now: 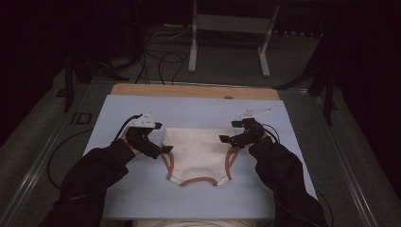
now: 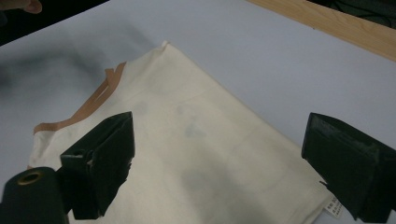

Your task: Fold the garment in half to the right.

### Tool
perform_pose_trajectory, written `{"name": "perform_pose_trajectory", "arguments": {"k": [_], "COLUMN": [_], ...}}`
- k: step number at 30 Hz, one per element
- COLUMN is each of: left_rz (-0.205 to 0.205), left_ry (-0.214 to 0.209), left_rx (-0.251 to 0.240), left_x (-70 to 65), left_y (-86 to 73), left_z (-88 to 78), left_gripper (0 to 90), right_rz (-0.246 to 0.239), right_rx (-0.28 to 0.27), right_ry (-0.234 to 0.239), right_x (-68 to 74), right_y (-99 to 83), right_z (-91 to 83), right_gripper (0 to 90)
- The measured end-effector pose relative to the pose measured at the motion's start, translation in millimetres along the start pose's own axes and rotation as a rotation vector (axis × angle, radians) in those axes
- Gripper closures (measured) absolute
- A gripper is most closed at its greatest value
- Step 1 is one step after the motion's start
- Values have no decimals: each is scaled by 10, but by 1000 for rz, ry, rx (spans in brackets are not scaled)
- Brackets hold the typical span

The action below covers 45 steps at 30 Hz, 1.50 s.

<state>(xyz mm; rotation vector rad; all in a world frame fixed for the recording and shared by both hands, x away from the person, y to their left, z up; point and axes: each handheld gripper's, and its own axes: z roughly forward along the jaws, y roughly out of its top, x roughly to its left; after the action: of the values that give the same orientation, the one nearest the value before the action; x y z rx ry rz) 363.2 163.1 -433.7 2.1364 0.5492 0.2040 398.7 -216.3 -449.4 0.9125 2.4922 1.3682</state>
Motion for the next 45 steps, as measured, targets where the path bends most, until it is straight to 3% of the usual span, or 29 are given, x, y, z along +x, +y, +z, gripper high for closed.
{"name": "perform_pose_trajectory", "arguments": {"k": [12, 20, 24, 28, 32, 38, 45], "left_rz": [37, 74, 94, 93, 111, 177, 194], "left_ry": [10, -32, -19, -38, -53, -29, -32], "left_rx": [-2, 4, 21, 27, 20, 43, 31], "left_x": [-149, -315, -399, -457, -510, -619, -684], "left_y": [34, 56, 57, 56, 32, -13, -105], "left_z": [-50, -78, -73, -80, -75, -21, 6], "left_gripper": [0, 0, 0, 0, 0, 0, 0], "right_rz": [-33, -69, -81, -90, -101, -111, -118], "right_rx": [2, 1, 1, 1, 13, 16, 24], "right_ry": [28, 51, 59, 69, 85, 106, 125], "right_x": [110, 212, 258, 307, 364, 436, 505], "right_y": [157, 310, 372, 432, 475, 553, 605], "right_z": [68, 177, 228, 283, 355, 484, 650], "right_gripper": [95, 95, 94, 94, 95, 95, 95]}}
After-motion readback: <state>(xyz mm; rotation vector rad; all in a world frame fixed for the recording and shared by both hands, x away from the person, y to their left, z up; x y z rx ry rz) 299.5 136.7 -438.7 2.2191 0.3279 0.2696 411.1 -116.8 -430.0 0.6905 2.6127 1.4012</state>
